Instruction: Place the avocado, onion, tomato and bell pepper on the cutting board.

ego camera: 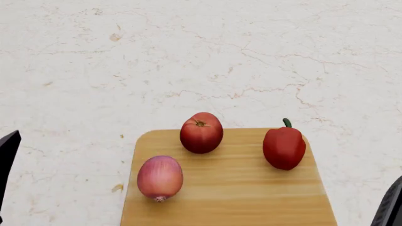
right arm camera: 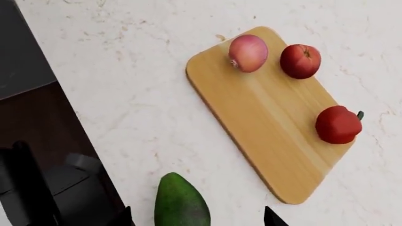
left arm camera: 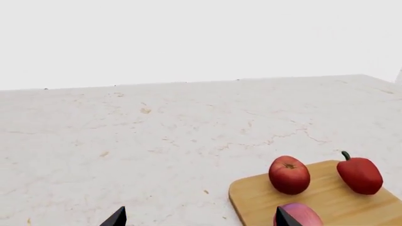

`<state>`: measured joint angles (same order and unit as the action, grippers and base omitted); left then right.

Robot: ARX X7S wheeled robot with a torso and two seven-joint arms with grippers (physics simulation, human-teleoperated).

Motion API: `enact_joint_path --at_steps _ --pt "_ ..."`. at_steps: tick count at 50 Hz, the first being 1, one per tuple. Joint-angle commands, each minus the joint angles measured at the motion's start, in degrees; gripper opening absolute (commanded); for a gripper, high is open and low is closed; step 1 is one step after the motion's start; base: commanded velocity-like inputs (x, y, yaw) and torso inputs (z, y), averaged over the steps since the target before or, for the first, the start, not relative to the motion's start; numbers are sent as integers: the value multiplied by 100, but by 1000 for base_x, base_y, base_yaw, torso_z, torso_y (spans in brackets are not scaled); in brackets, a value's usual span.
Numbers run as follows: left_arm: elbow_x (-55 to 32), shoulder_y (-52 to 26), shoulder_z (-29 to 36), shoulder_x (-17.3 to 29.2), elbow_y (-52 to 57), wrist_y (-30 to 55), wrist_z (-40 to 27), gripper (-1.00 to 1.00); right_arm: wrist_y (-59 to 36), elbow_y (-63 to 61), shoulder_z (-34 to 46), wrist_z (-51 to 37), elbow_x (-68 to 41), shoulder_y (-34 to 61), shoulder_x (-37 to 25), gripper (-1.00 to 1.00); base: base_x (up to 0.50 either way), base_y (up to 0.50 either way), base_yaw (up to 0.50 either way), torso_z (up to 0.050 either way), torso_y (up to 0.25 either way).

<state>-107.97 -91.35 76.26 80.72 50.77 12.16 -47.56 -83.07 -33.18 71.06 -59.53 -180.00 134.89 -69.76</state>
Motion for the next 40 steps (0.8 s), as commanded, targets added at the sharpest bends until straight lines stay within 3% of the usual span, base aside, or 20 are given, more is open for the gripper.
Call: enact_joint_path --at_steps 1,13,40 --pt "100 21 -165 -166 -32 9 122 100 -19 -164 39 231 1 10 -128 100 0 0 0 0 0" --pt "181 133 -140 -126 29 -72 109 100 261 -323 -100 318 99 -126 -67 100 0 0 0 0 0" --pt "273 272 -145 -72 74 -167 111 100 131 -547 -930 1617 2088 -1827 -442 100 0 0 0 0 0"
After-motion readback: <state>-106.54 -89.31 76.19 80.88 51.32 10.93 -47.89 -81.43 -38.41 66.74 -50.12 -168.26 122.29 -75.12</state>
